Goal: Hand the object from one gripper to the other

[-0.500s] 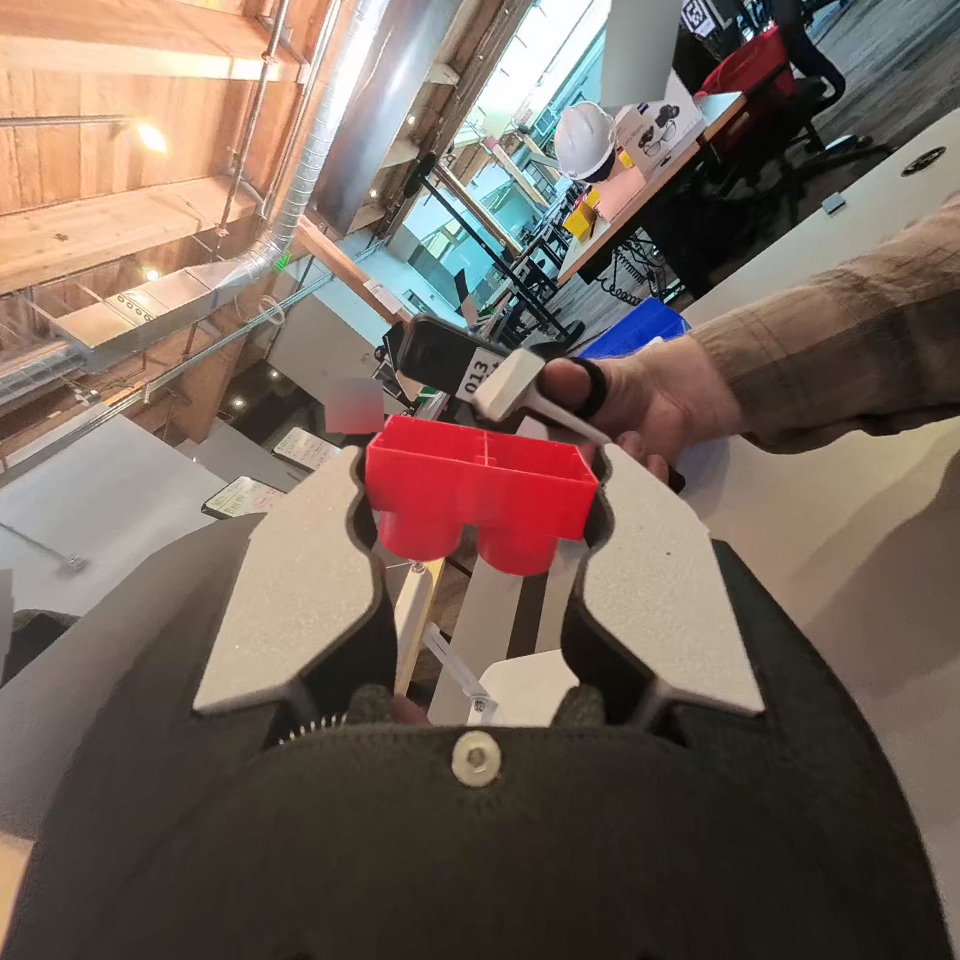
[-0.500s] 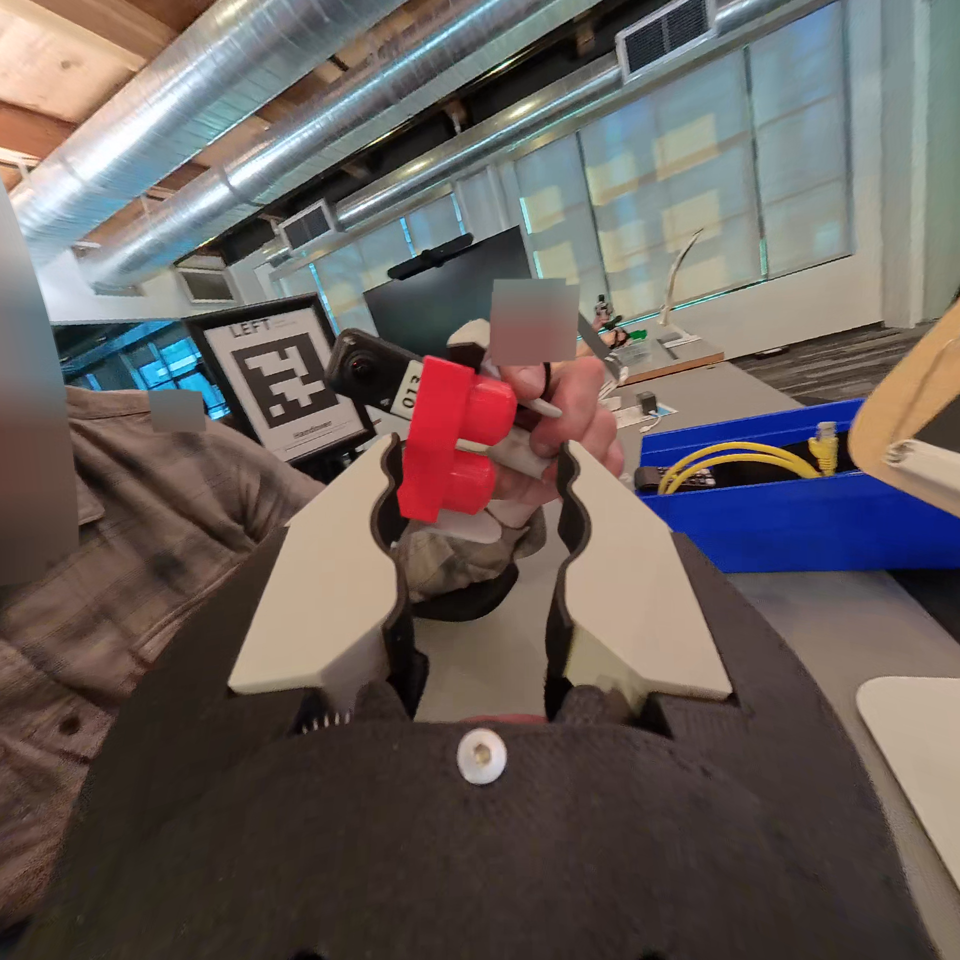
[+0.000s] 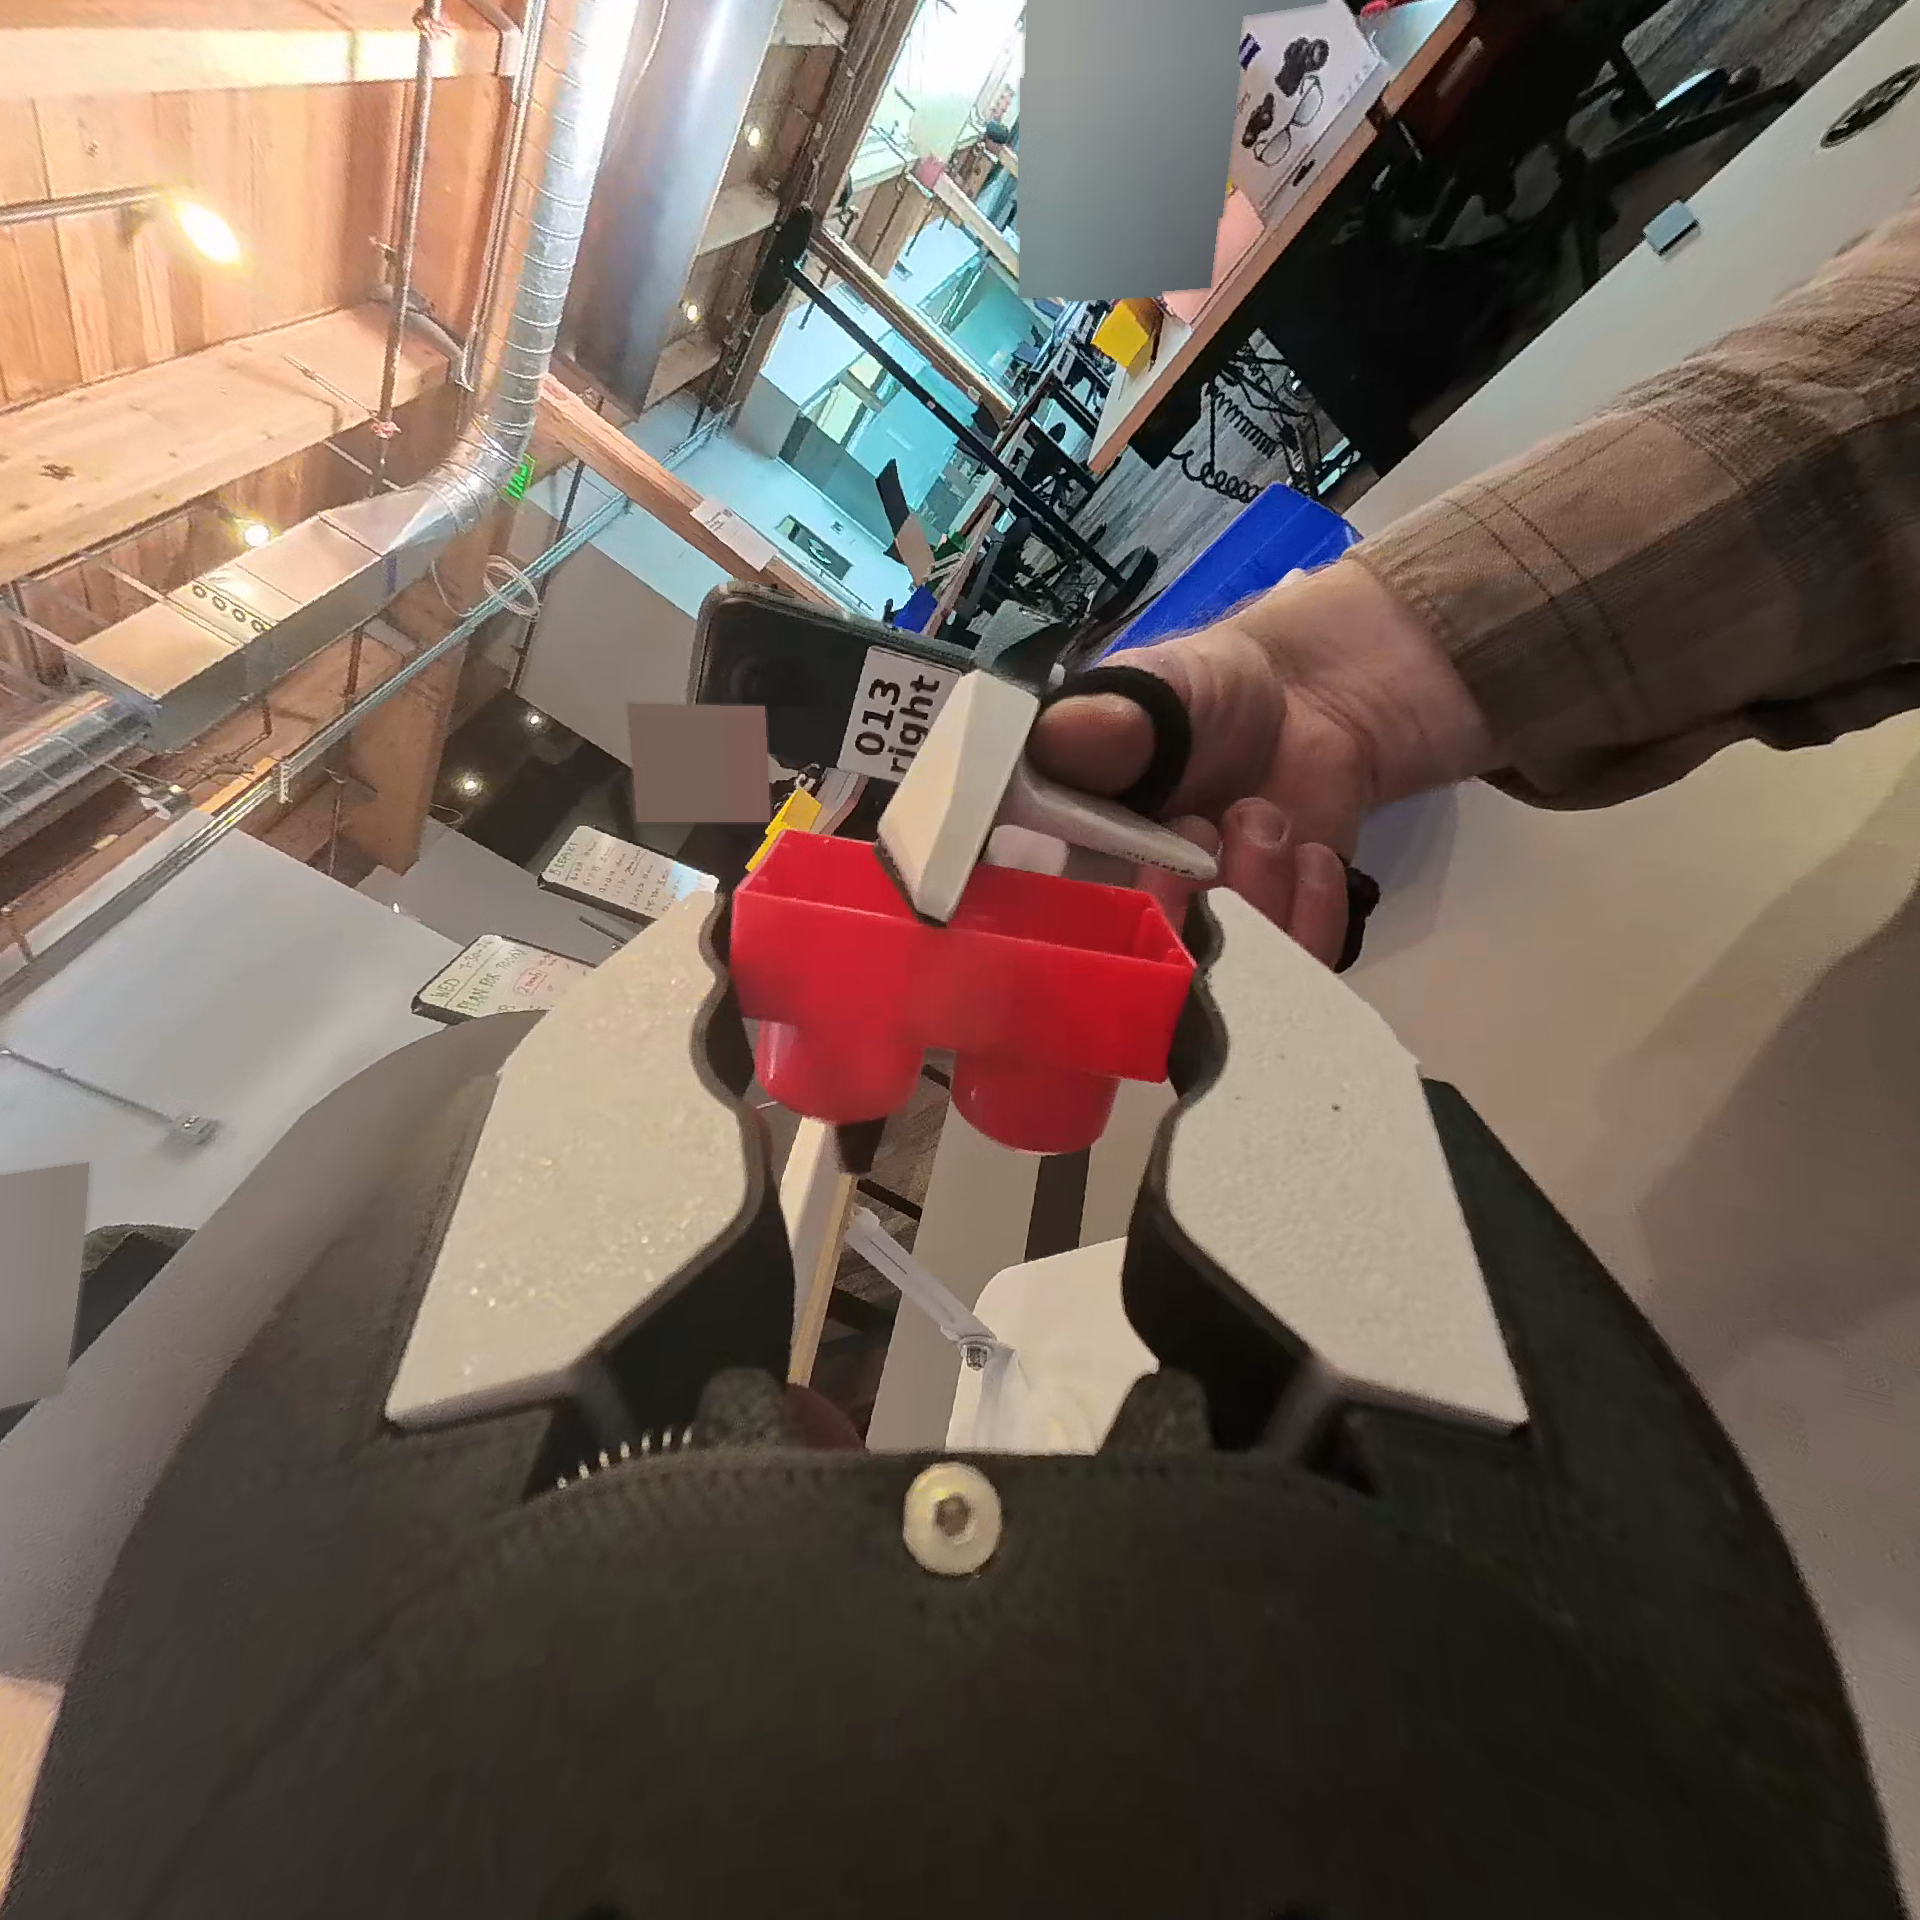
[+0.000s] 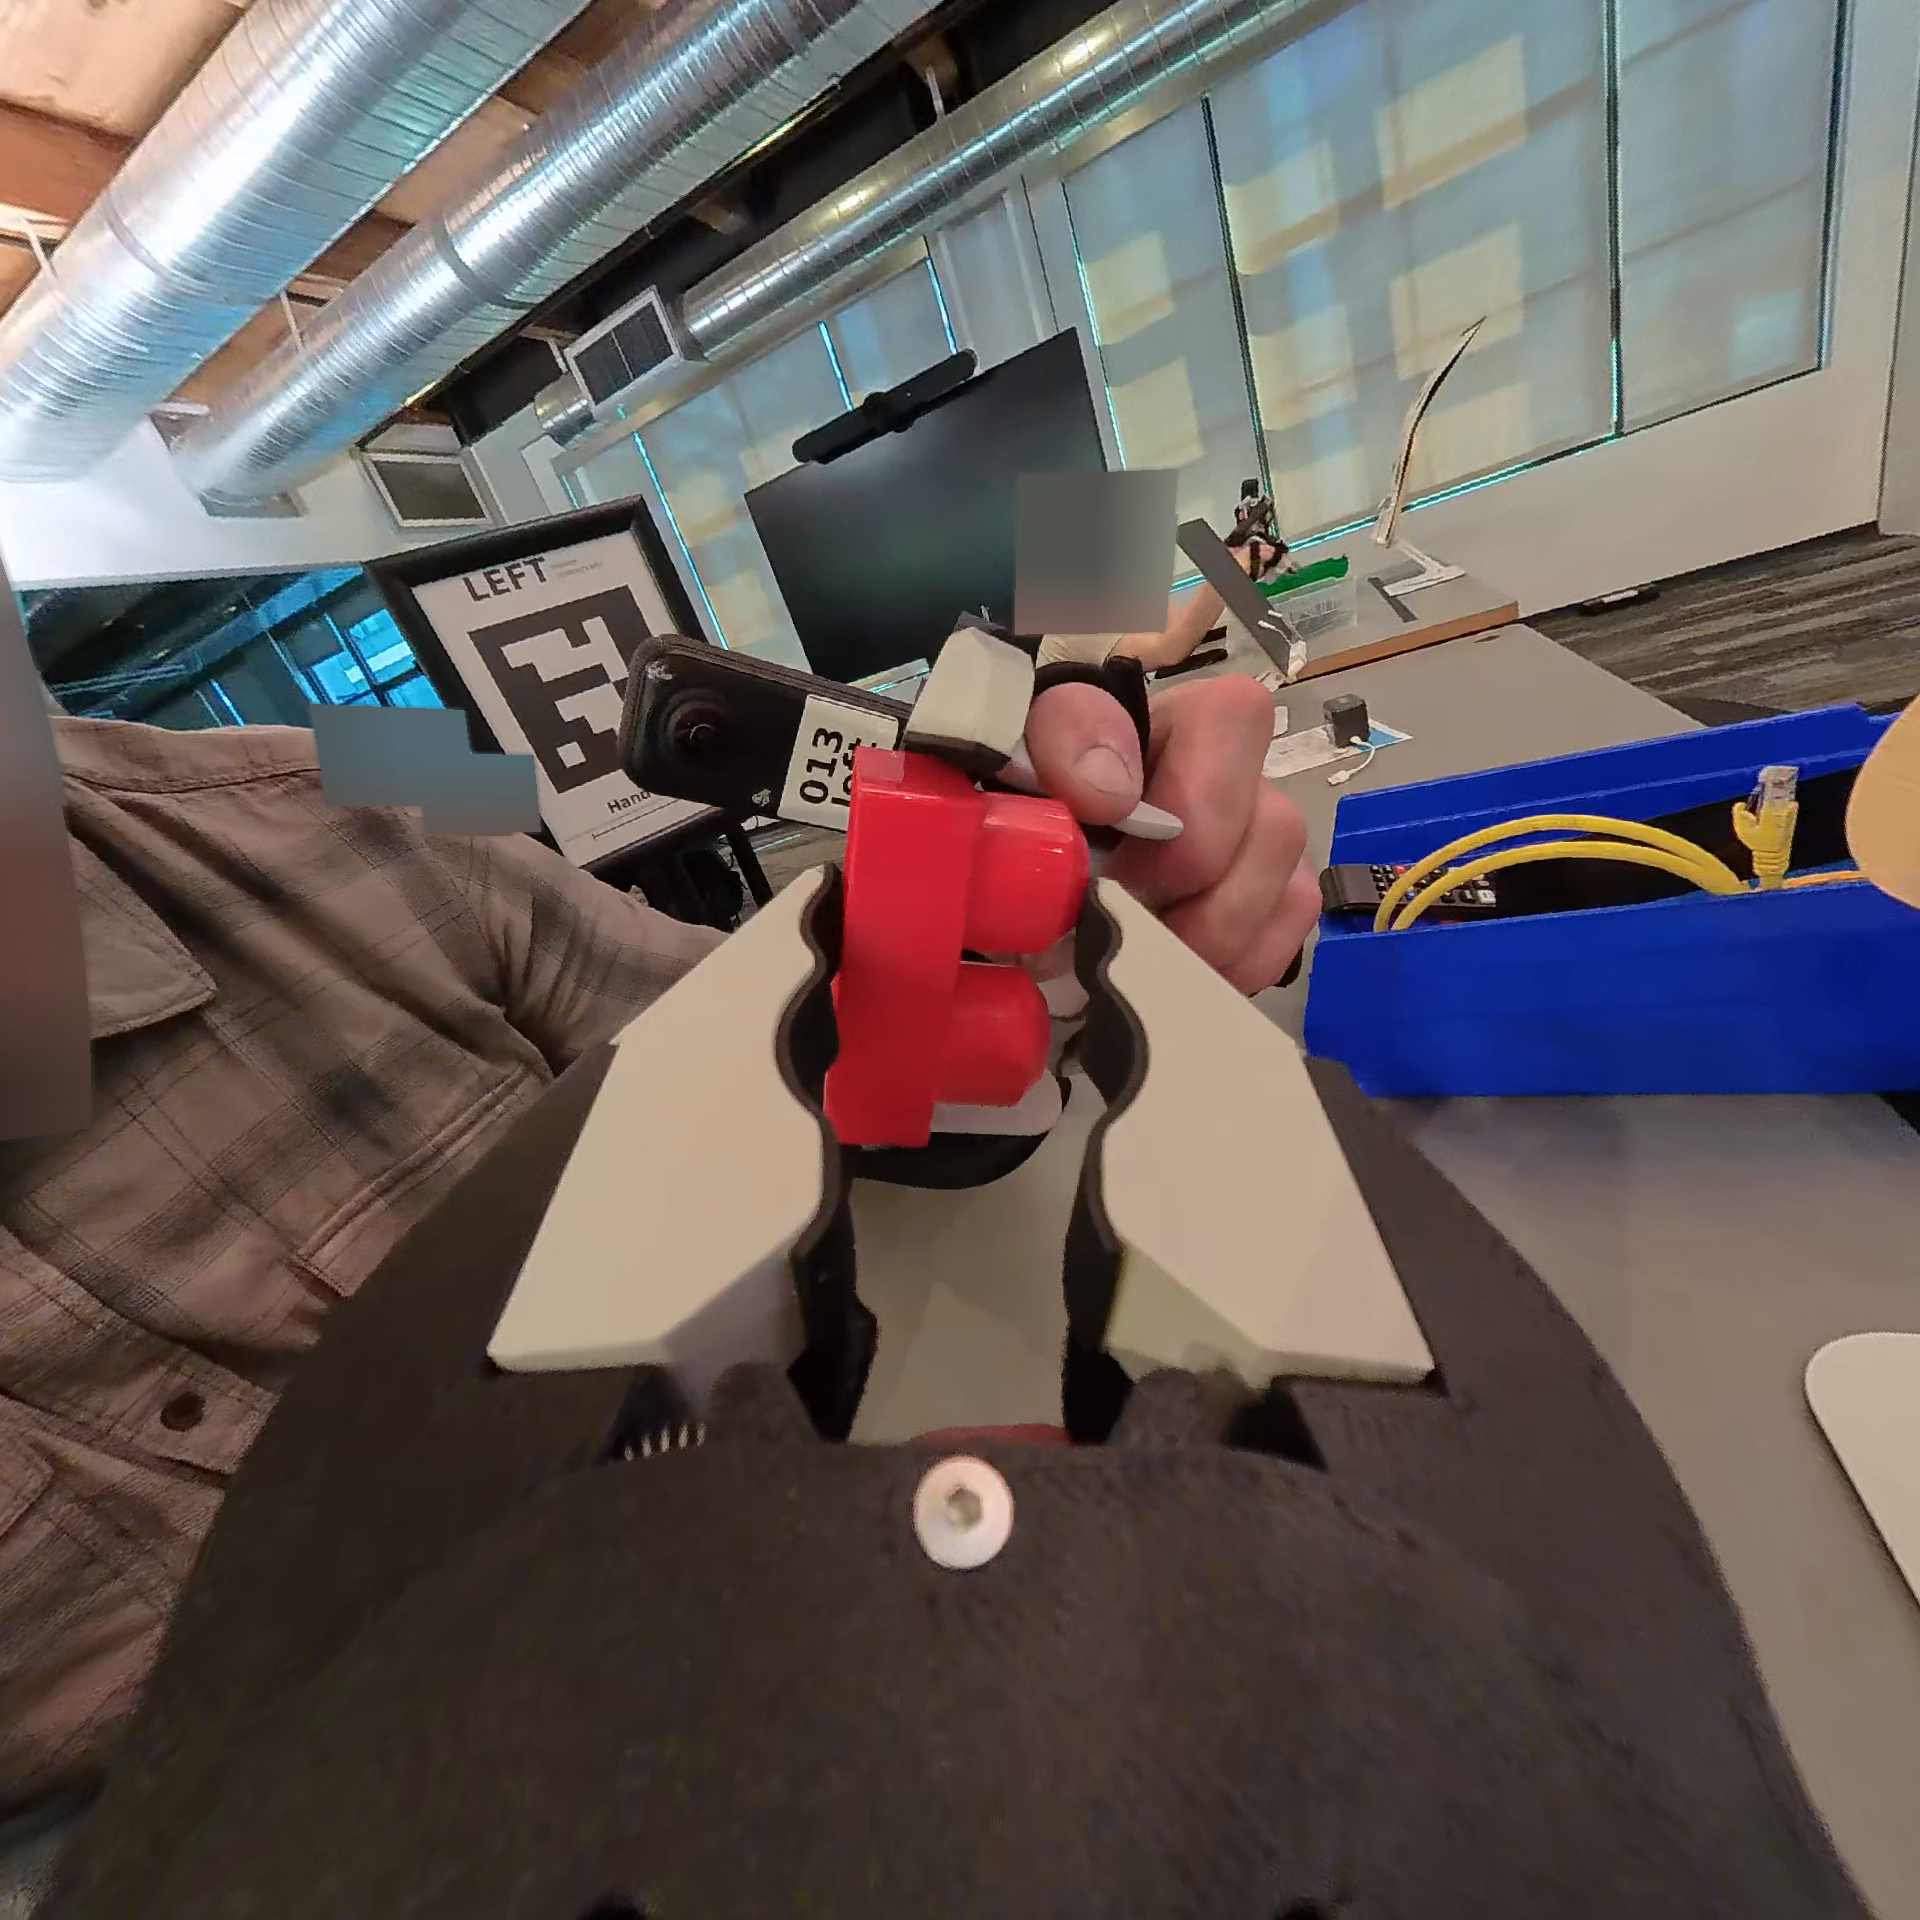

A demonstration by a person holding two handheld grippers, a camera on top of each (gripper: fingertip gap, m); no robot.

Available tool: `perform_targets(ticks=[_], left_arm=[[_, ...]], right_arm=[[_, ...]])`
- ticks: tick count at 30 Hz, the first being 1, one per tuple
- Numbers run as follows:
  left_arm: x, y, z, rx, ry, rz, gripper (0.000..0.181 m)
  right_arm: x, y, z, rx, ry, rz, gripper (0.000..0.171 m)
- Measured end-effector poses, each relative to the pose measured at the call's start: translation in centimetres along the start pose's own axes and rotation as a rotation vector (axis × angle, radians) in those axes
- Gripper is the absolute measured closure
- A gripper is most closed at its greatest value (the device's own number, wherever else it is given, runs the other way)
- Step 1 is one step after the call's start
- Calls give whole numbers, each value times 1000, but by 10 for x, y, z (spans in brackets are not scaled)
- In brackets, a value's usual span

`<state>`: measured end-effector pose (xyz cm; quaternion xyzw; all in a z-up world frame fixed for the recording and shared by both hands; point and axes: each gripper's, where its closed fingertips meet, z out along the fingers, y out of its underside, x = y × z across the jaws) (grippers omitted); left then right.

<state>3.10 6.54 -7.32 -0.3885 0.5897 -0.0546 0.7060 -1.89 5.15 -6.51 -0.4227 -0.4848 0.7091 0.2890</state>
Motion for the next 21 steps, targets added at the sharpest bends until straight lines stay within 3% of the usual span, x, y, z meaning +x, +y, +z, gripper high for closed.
perform_targets(ticks=[14,18,21], left_arm=[[-11,11,-1,-53,-68,-3,96],[-22,14,-1,-60,-107,-83,86],[-30,20,-1,-44,-112,-264,83]], right_arm=[[14,-12,-6,51,102,-30,131],[21,-23,-16,92,181,-83,131],[22,-36,-22,144,237,-167,131]])
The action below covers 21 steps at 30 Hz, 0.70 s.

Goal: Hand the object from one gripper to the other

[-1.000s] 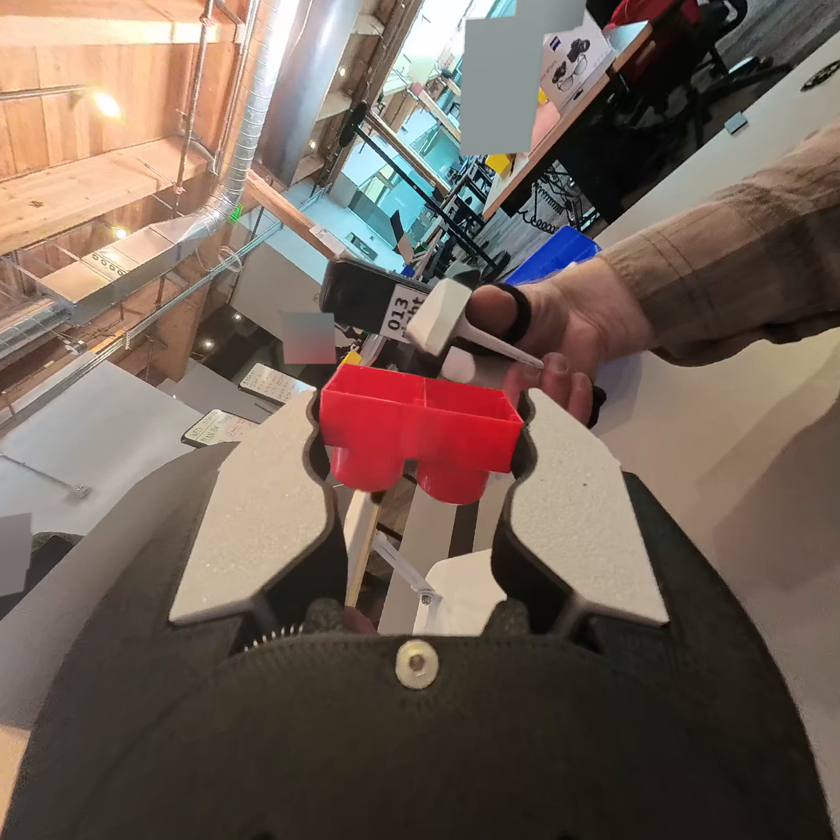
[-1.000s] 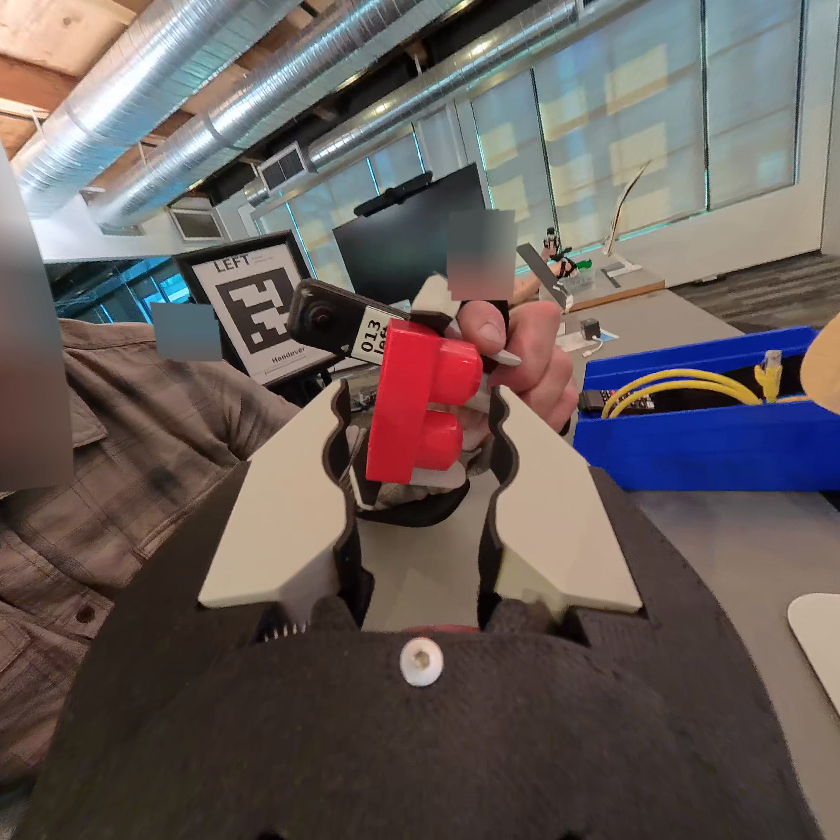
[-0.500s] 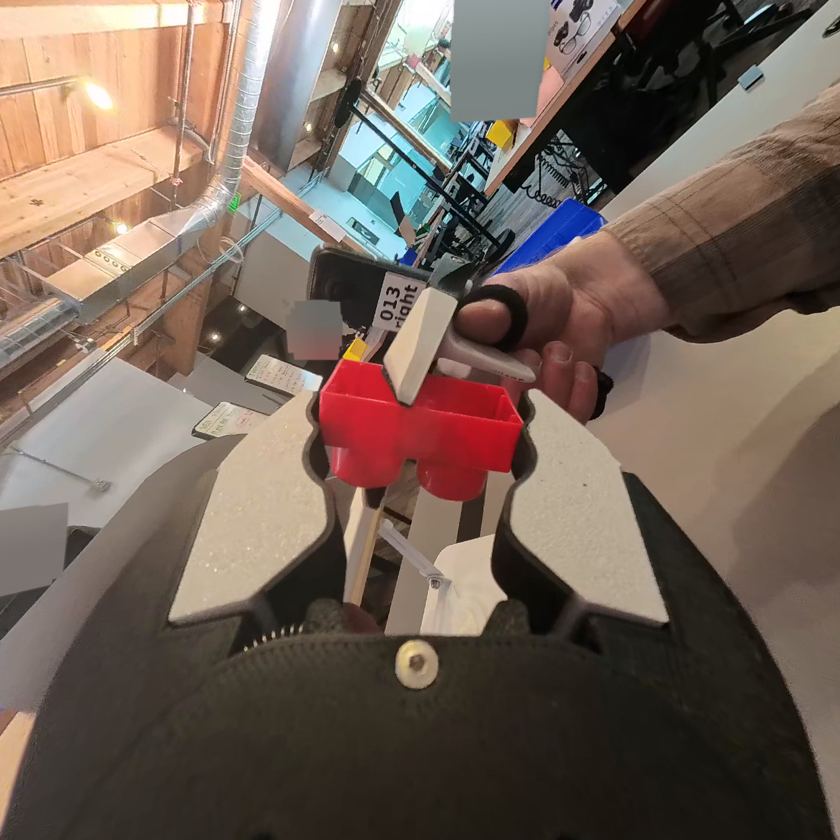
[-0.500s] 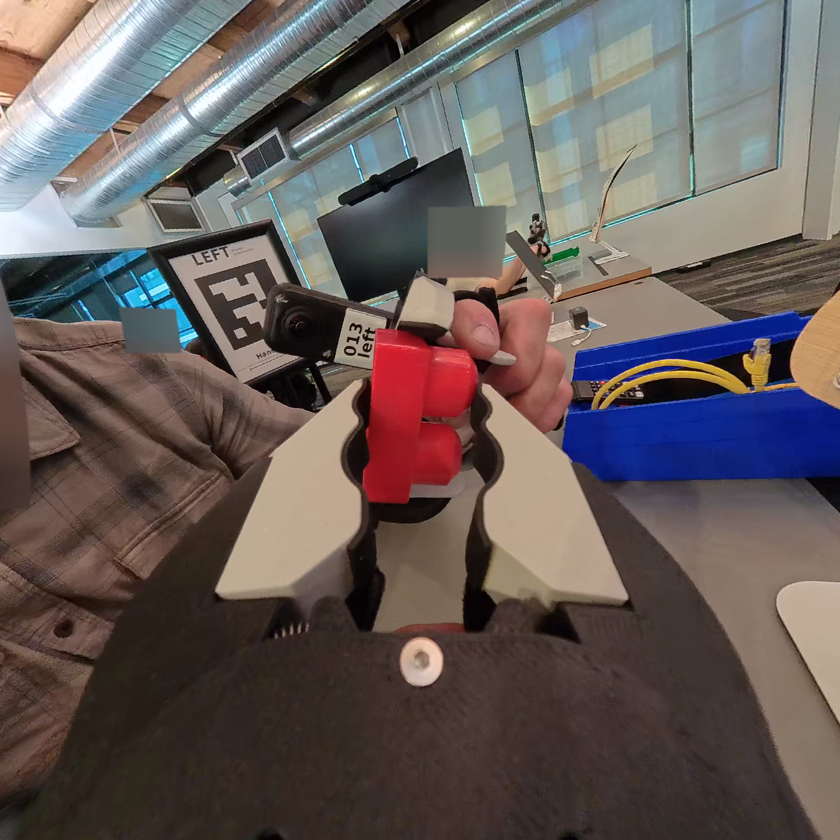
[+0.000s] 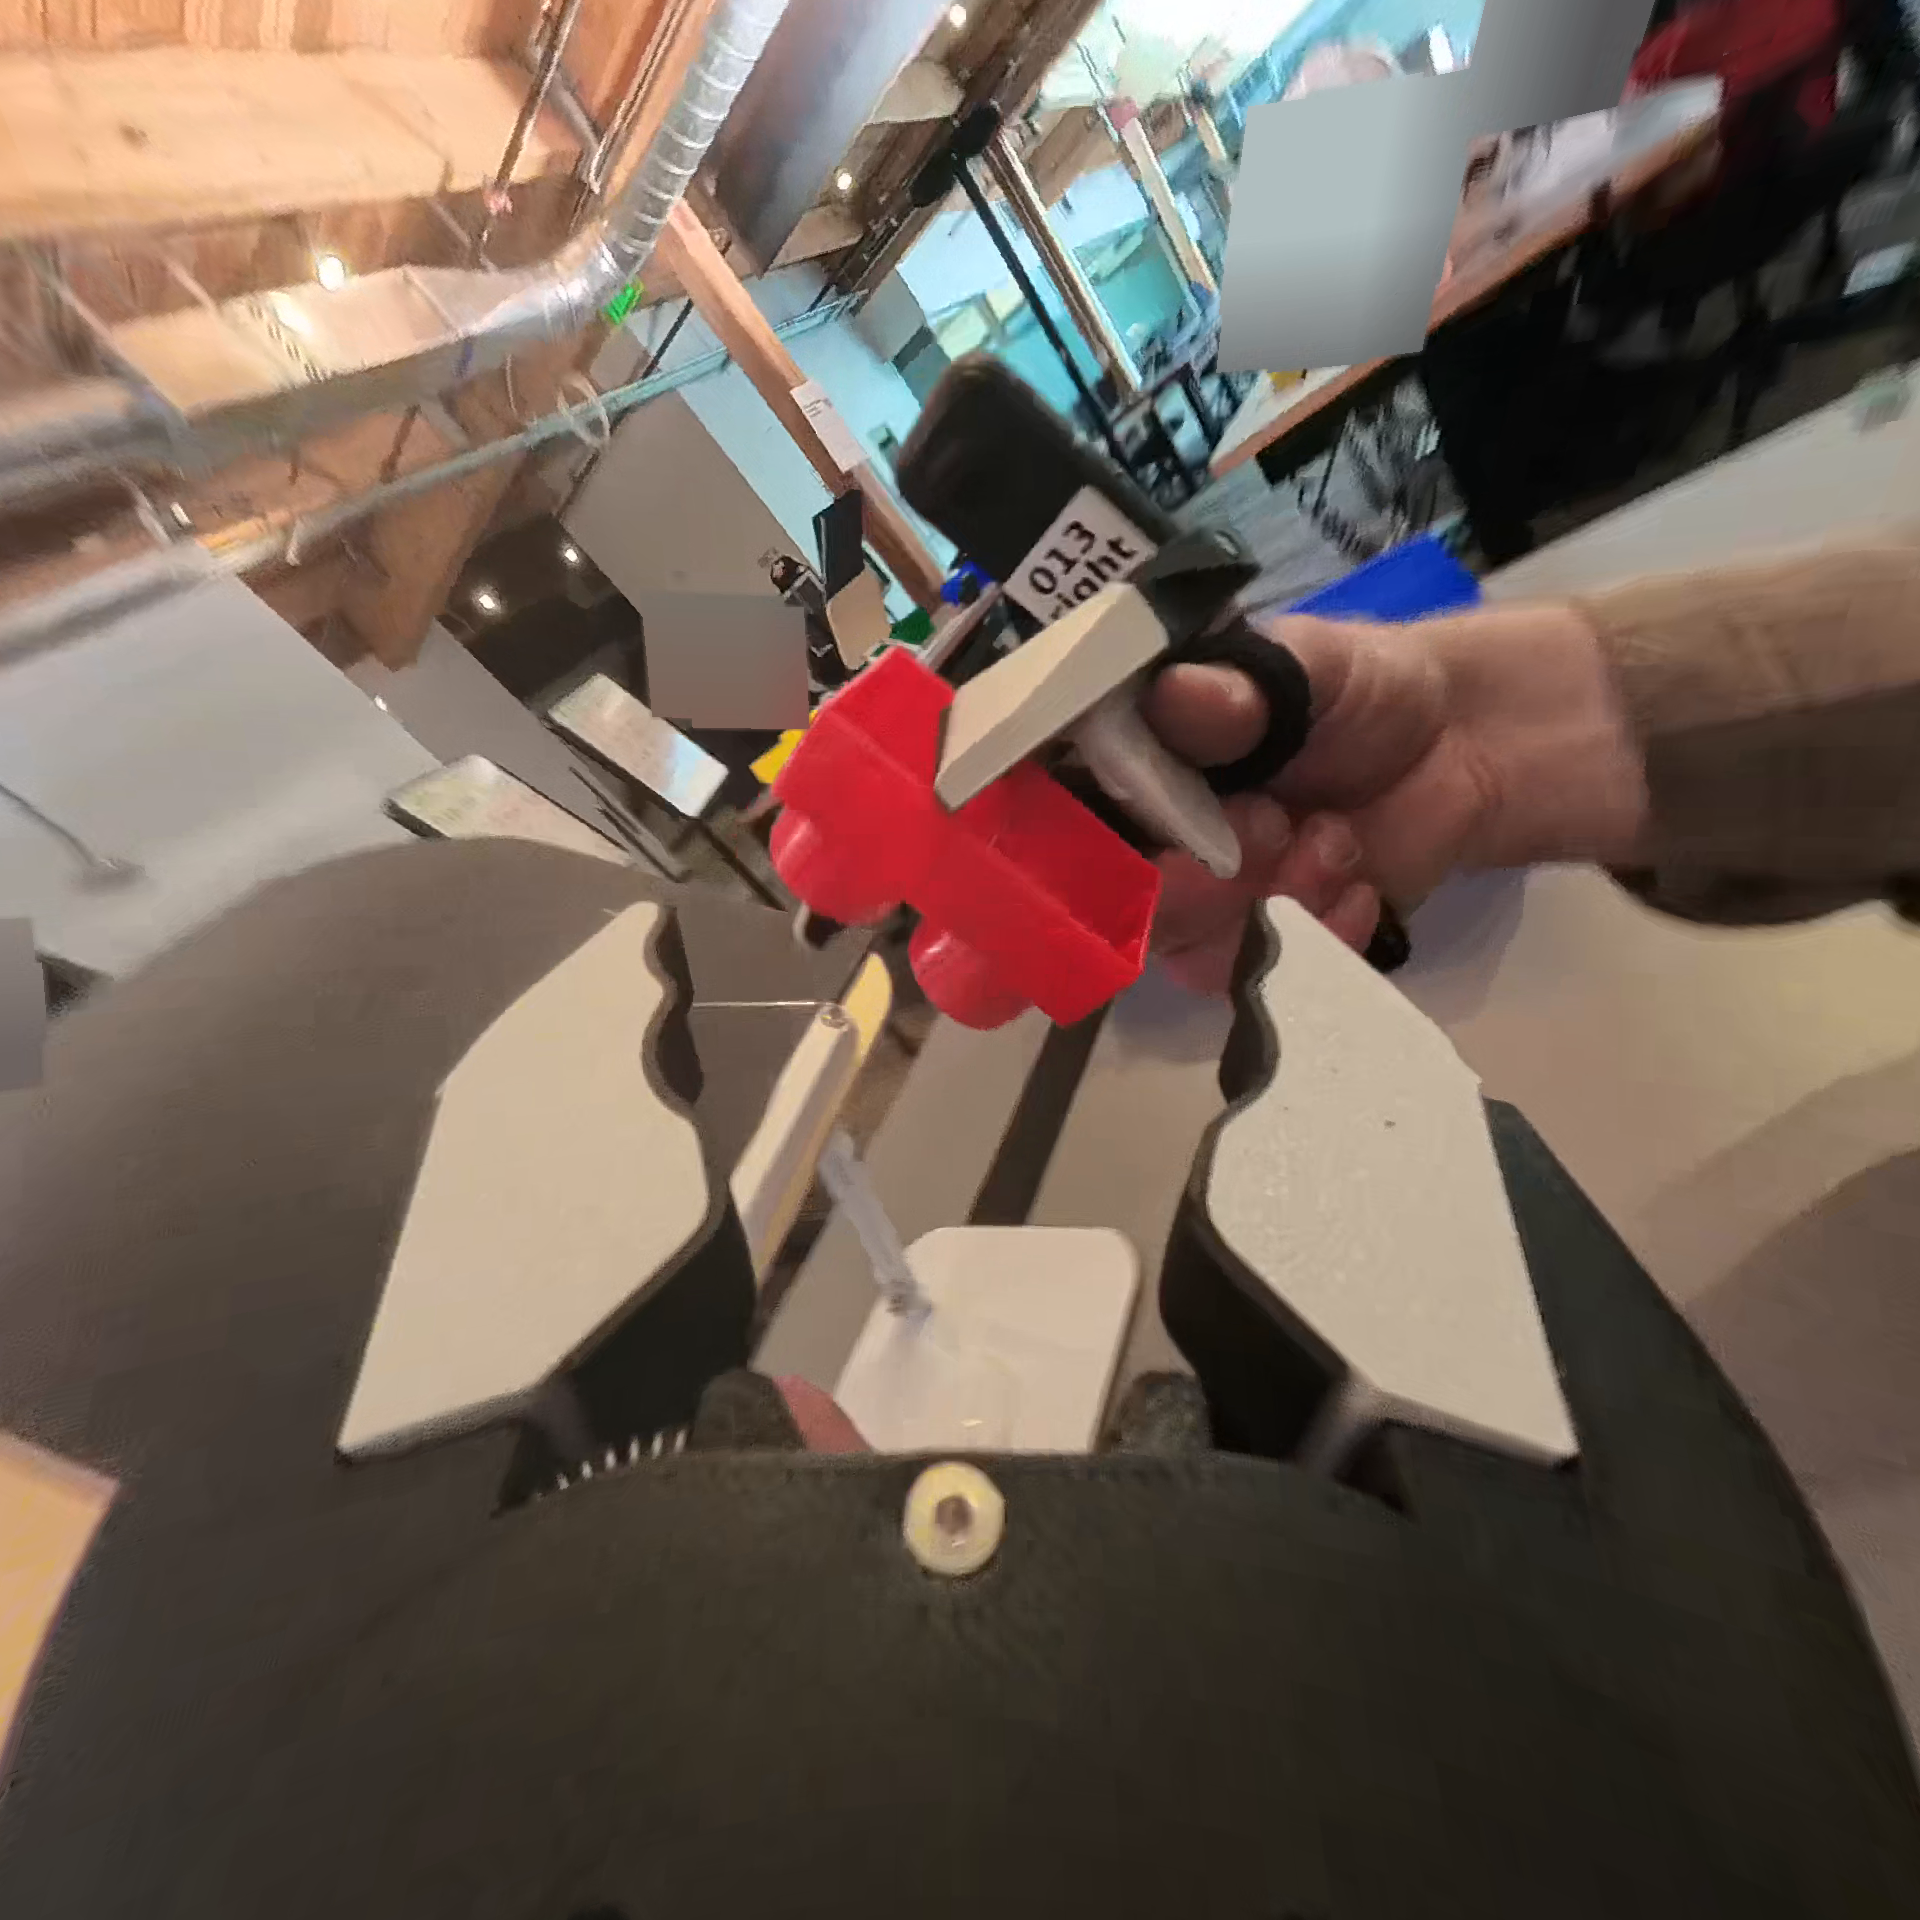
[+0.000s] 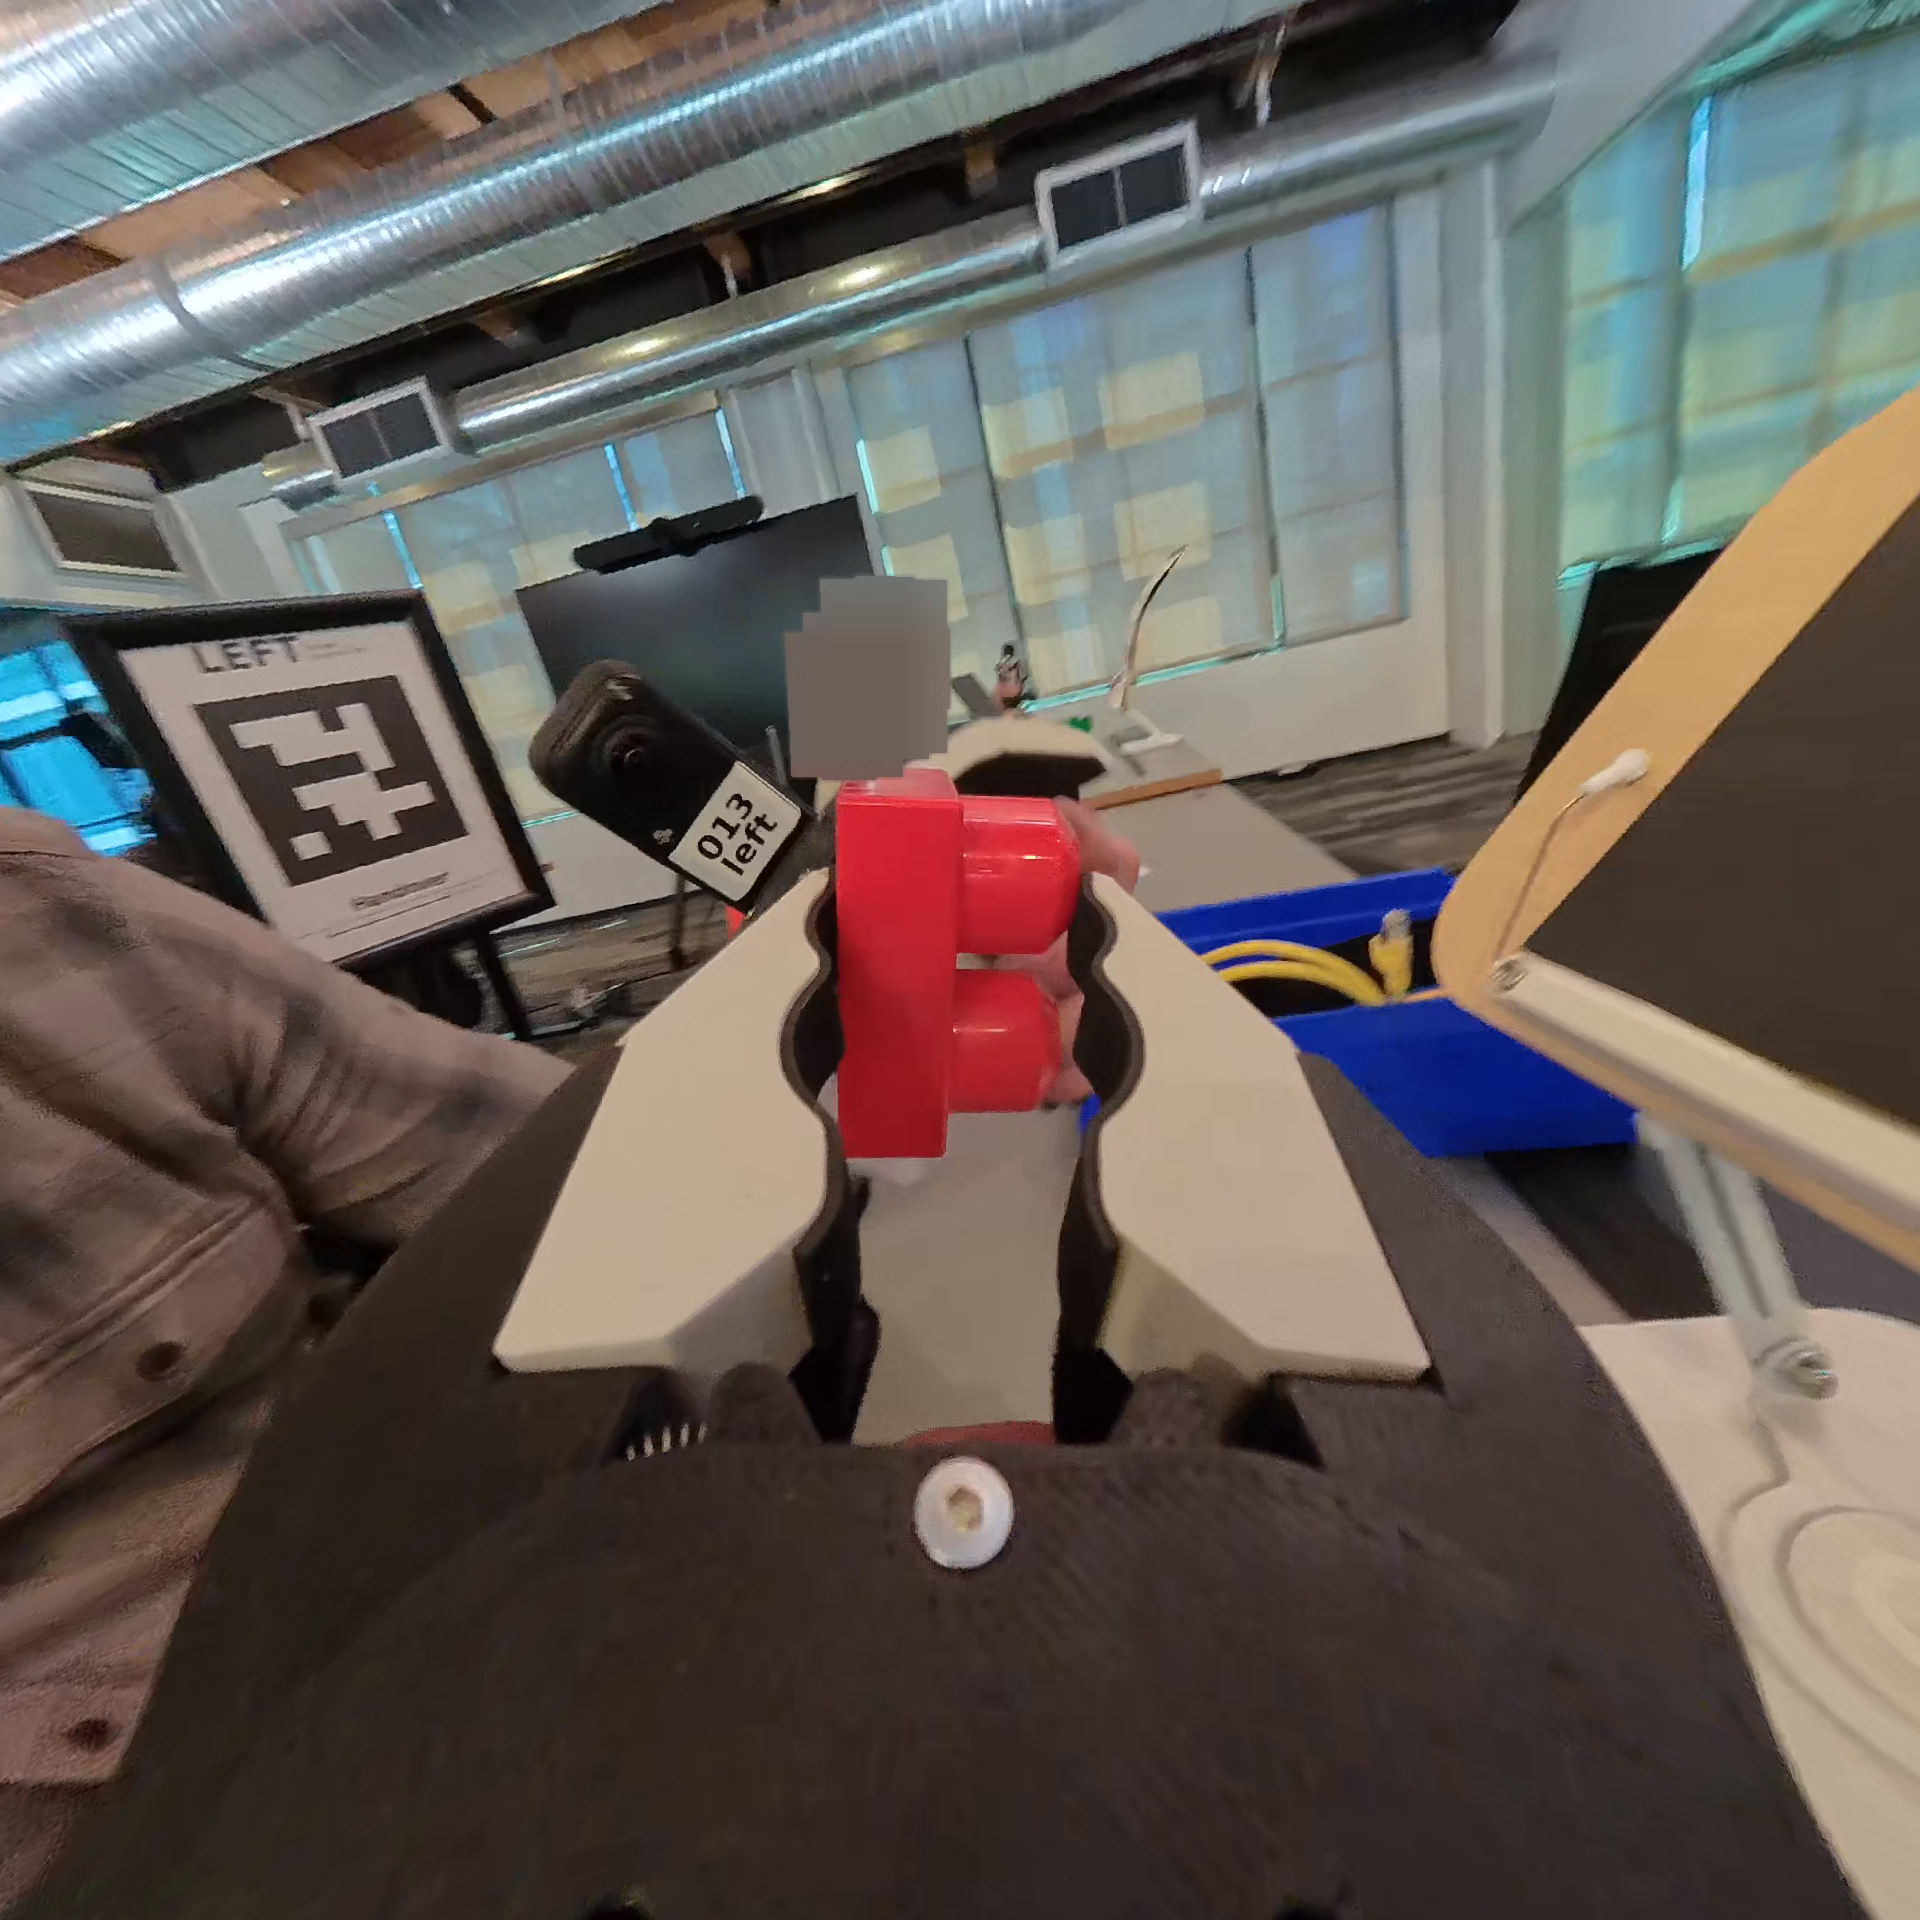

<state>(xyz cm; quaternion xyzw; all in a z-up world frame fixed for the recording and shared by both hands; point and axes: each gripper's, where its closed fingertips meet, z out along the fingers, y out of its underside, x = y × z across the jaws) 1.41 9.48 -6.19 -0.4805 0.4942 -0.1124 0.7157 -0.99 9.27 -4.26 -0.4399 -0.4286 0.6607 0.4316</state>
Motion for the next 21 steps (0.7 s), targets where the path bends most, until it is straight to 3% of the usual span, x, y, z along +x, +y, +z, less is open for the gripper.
perform_targets(ticks=[4,9,14,21], left_arm=[[-3,1,5,112,68,-386,84],[-3,-10,10,331,102,-719,96],[-12,-15,5,494,56,-877,99],[-11,-22,0,552,54,-893,111]], right_arm=[[4,-16,-6,76,68,-107,131],[-4,-44,-16,307,48,-177,131],[-14,-56,-18,514,7,-196,131],[-20,-38,7,565,-39,-152,131]])
